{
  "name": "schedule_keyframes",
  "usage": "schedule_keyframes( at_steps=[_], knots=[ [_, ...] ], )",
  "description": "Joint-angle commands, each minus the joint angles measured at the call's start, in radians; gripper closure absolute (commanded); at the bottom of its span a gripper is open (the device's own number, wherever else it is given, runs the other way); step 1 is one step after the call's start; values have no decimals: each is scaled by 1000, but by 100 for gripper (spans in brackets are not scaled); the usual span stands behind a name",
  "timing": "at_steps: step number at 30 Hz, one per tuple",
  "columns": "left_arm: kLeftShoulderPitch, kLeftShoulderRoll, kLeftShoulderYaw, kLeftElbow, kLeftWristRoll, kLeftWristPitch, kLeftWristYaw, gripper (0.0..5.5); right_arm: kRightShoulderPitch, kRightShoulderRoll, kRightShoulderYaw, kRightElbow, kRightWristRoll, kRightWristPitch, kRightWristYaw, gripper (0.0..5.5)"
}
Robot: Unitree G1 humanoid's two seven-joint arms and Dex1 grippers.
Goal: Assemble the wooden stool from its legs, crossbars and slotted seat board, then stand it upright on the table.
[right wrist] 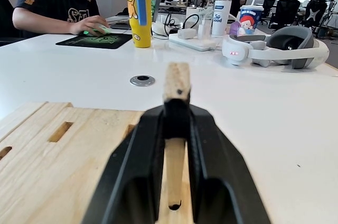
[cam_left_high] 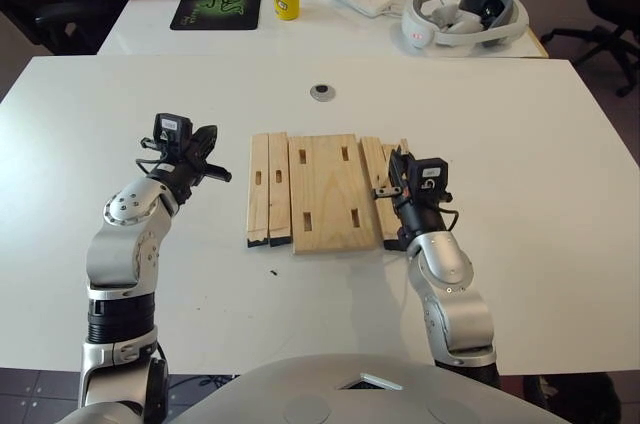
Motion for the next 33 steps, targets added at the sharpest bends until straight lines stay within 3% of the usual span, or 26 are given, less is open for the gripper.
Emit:
schedule_keyframes(
  at_steps=[1,6,23,33],
  knots=[
    [7,-6,4,-11,-1,-4,9,550,48,-11,-17,76,16,91,12,506],
    [9,-9,4,-11,-3,-5,13,550,38,-1,-23,70,23,63,13,450],
    [23,-18,7,-25,-3,-1,19,550,21,18,-44,8,46,-51,19,450],
    [36,-21,5,-33,-3,3,24,550,-28,8,-50,-152,58,-2,20,450]
  ],
)
